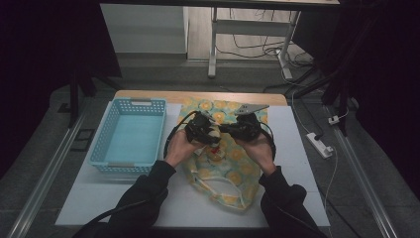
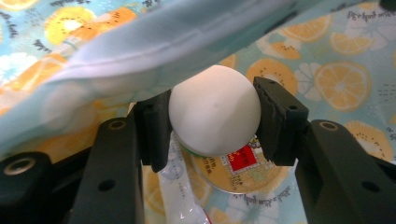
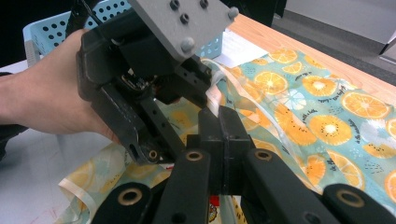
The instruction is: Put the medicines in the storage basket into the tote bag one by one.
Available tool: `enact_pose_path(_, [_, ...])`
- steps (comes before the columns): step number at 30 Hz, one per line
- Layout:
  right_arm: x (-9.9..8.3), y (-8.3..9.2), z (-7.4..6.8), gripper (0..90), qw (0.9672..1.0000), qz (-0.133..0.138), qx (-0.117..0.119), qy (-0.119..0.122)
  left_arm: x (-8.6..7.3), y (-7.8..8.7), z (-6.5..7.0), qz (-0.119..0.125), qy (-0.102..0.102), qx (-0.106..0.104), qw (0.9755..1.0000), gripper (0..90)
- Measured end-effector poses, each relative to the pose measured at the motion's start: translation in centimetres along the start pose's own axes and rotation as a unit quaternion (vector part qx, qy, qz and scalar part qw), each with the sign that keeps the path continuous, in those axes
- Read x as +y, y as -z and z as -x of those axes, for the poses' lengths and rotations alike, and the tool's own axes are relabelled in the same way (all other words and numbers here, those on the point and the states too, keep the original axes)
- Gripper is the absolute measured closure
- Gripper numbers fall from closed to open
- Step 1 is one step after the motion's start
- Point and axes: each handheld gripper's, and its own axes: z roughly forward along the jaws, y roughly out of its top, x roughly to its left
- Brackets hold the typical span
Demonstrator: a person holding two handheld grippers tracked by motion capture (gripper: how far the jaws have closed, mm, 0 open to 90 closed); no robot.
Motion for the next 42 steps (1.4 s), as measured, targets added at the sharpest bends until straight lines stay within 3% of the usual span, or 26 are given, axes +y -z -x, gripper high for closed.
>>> enact_pose_path(8, [-0.1, 0.0, 0.2, 90.0, 1.0, -0.002, -0.002, -0.001, 0.0, -0.2, 0.1, -0.002, -0.003, -0.017, 0.9998, 48.2])
enact_pose_path(12, [-0.1, 0.0, 0.3, 90.0, 1.0, -0.002, -0.001, -0.002, 0.0, 0.0, 0.3, 0.004, -0.001, -0.028, 0.9996, 39.6])
enact_pose_path(22, [-0.2, 0.0, 0.3, 90.0, 1.0, -0.003, -0.001, -0.001, -0.1, 1.5, 1.0, 0.001, -0.018, -0.018, 0.9997, 23.5])
enact_pose_path(31, [-0.2, 0.0, 0.3, 90.0, 1.0, -0.005, 0.0, -0.002, -0.4, 3.4, 2.1, 0.014, -0.014, -0.012, 0.9997, 15.5])
enact_pose_path(42, [-0.2, -0.1, 0.1, 90.0, 1.0, -0.006, 0.001, 0.001, -1.3, 5.2, 3.0, 0.038, -0.007, -0.045, 0.9982, 1.0])
